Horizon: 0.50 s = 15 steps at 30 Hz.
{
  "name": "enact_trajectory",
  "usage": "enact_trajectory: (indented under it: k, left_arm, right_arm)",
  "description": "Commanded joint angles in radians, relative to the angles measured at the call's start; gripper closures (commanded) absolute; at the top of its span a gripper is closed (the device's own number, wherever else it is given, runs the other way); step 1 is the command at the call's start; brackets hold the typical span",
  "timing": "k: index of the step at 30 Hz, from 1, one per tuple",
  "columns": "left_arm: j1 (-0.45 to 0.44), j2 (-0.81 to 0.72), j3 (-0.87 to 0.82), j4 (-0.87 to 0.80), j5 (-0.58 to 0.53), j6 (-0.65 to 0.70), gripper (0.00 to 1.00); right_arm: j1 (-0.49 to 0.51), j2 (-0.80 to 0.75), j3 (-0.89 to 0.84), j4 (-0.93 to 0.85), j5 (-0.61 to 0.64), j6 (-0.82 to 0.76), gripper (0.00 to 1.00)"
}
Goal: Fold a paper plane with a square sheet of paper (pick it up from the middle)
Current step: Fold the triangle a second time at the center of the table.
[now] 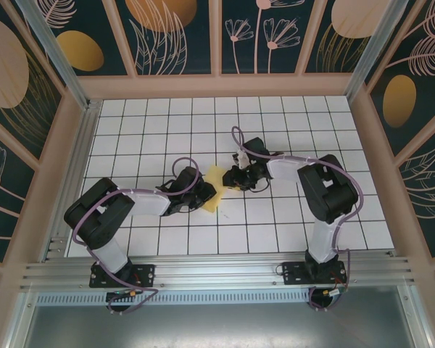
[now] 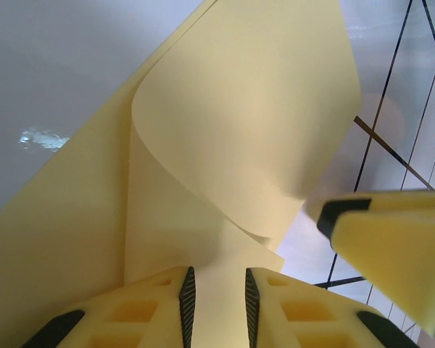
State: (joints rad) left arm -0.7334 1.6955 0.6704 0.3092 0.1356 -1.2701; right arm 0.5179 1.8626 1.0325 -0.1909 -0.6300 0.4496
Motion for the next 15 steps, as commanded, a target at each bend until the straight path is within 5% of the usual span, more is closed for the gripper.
enact_trajectory:
  k: [1, 15]
  left_arm:
    - [-0.005, 0.006, 0.019, -0.036, -0.022, -0.016, 0.74]
    - [-0.005, -0.003, 0.014, -0.034, -0.020, -0.018, 0.78]
  right_arm:
    - [0.003, -0.052, -0.033, -0.029, -0.056, -0.028, 0.66]
    - [0.056, 0.022, 0.014, -0.036, -0.059, -0.016, 0.67]
